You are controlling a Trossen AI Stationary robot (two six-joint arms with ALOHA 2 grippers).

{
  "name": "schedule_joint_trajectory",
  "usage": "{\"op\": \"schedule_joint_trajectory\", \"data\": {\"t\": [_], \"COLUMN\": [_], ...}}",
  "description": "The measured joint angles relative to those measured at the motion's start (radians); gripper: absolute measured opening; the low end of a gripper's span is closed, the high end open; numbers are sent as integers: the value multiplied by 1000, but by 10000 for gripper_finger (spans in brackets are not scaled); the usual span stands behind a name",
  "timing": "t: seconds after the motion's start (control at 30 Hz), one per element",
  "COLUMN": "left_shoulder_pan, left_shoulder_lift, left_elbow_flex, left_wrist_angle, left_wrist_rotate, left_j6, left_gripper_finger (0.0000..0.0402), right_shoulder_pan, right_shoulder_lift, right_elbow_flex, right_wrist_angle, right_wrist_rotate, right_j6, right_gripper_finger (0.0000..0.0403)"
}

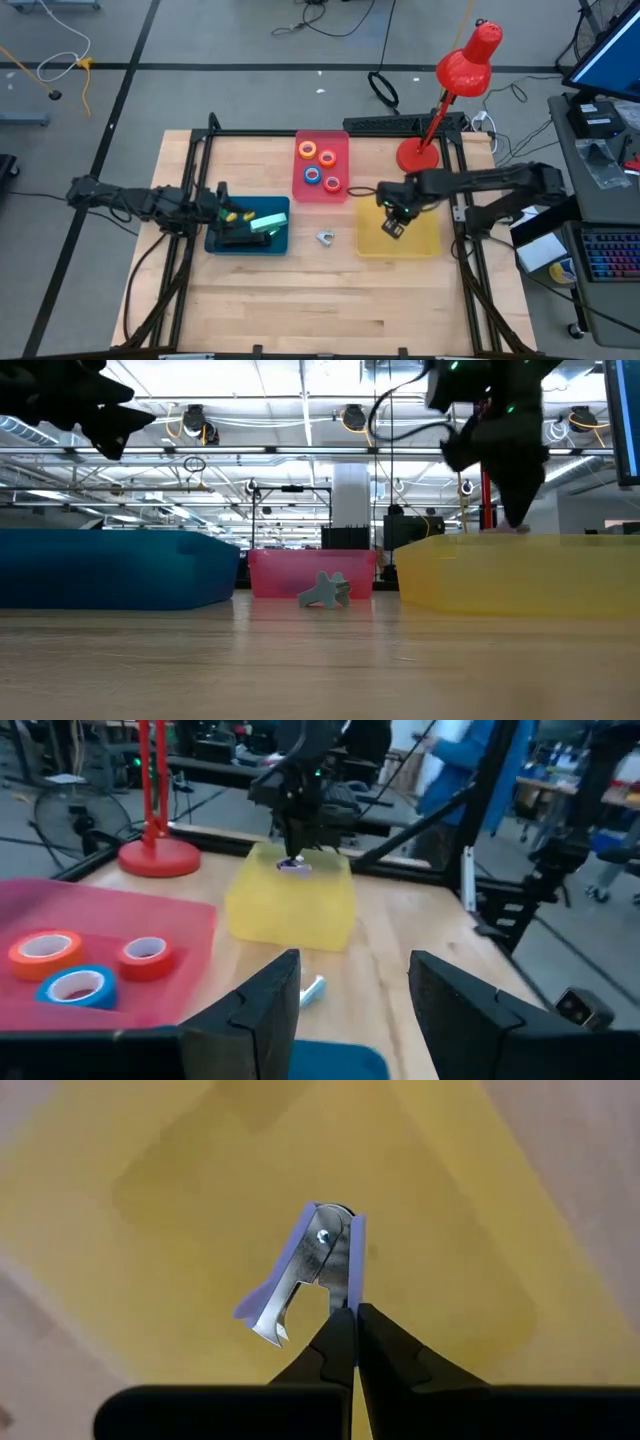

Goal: Pick and place Stapler, Stapler remover, tape
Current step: Put the purple staple remover into the yellow bin

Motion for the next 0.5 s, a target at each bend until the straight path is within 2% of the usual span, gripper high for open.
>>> {"op": "schedule_joint_trajectory", "data": {"t": [0.23, 0.4, 0.5], "left_shoulder_pan": [0, 0, 2], "left_shoulder_lift": [-54, -55, -62], "left_elbow_flex": [-1, -4, -62], "left_wrist_angle": [-95, -88, -18], "left_wrist_rotate": [-11, -11, -7], "left_j6": [41, 84, 85], "left_gripper_finger": [186, 186, 186], "right_shoulder_pan": [-69, -71, -69], "right_shoulder_lift": [132, 170, 176], "right_elbow_flex": [0, 0, 0], "right_wrist_angle": [73, 100, 104], "right_wrist_rotate": [-30, -30, -30], "right_j6": [-89, -82, -50], "right_gripper_finger": [0, 0, 0]}}
